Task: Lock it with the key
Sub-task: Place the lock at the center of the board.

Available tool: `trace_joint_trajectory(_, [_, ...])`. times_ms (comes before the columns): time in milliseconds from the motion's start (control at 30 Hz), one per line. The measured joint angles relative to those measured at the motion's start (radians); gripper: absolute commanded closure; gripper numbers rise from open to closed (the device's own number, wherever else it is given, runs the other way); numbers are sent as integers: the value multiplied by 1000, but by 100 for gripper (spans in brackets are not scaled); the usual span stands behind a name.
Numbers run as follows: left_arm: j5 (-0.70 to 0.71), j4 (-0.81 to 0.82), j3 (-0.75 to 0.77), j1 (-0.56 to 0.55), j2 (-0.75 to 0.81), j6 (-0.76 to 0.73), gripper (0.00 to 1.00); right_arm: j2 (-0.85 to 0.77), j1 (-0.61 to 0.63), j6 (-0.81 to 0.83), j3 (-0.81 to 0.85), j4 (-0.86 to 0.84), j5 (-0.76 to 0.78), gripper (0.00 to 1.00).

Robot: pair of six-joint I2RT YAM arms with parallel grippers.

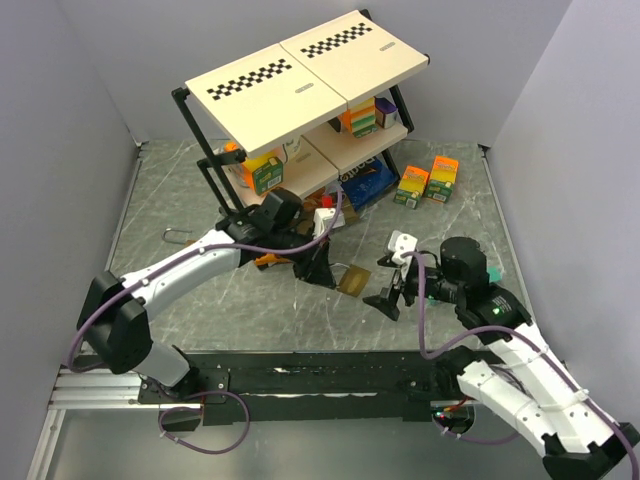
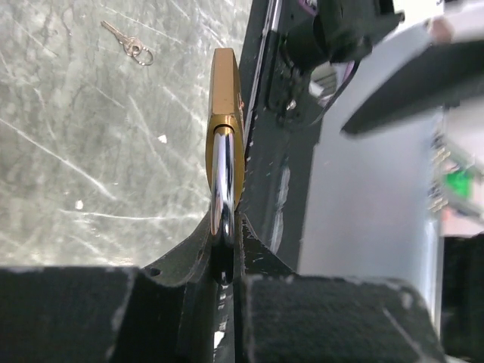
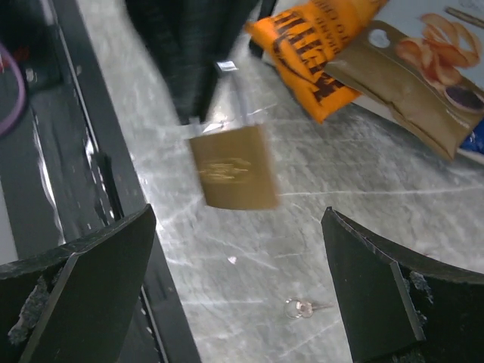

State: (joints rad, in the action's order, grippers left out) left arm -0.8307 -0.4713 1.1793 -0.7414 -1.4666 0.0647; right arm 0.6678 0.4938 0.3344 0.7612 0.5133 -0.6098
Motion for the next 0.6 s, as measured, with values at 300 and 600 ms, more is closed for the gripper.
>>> trace_joint_trajectory(300, [-5, 31, 28, -4, -57, 180, 99, 111, 136, 121, 36, -8, 174, 1])
trace_joint_trajectory(600, [-21, 78, 33, -6, -89, 272, 99, 186, 239, 188, 36, -58, 294, 2])
